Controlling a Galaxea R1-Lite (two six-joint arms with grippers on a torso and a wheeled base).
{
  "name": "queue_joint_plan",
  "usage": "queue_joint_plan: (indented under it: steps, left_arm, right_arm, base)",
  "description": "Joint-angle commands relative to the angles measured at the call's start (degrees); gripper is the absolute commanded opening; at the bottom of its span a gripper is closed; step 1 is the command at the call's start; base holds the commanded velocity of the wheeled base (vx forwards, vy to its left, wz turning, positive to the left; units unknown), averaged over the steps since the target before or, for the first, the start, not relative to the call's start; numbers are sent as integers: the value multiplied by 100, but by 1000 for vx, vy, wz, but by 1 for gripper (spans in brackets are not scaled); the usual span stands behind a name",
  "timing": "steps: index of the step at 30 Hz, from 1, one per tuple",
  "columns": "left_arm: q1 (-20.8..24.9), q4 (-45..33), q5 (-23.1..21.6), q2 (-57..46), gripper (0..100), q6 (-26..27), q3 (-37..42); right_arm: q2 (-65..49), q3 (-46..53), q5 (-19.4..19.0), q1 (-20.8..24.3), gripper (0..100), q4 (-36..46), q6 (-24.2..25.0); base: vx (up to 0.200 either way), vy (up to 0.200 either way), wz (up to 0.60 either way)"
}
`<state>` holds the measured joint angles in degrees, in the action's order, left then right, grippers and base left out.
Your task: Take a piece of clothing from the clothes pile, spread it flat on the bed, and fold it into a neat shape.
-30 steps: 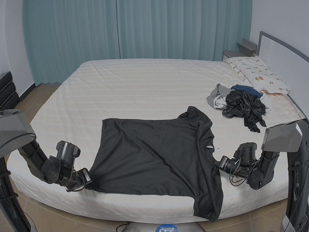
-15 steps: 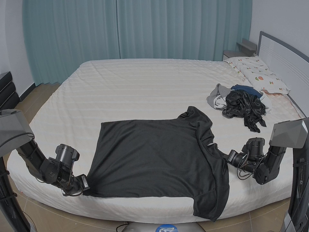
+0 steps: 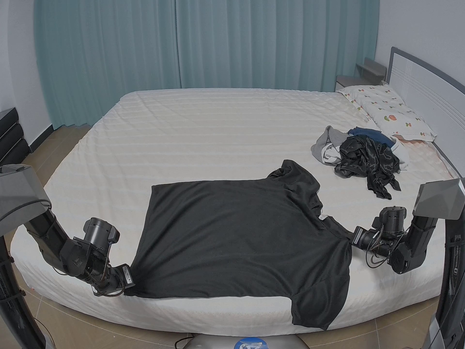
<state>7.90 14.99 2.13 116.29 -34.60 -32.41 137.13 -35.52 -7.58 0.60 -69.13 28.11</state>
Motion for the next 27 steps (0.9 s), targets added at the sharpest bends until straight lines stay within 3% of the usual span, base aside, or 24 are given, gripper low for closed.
queue_joint_plan:
  steps: [1,11,21,22,27]
  left_arm:
    - [1,3,6,17,0,-3,-2]
    - [10,-243,15,-97,0,14,7]
    - [1,-251,6,-80,0,129,-10]
    - [1,-251,6,-80,0,129,-10]
    - [1,-243,-2,-80,0,129,-2]
  right_arm:
    - [-2,-7,11,-130,0,14,-34]
    - [-99,116,29,-200,0,172,-377]
    - [-11,54,55,-209,0,102,-377]
    - [-11,46,38,-200,100,93,-359]
    - [-301,125,11,-236,100,23,-289]
  base:
    - [0,0,0]
    - [0,0,0]
    - [0,0,0]
    - [0,0,0]
    - [0,0,0]
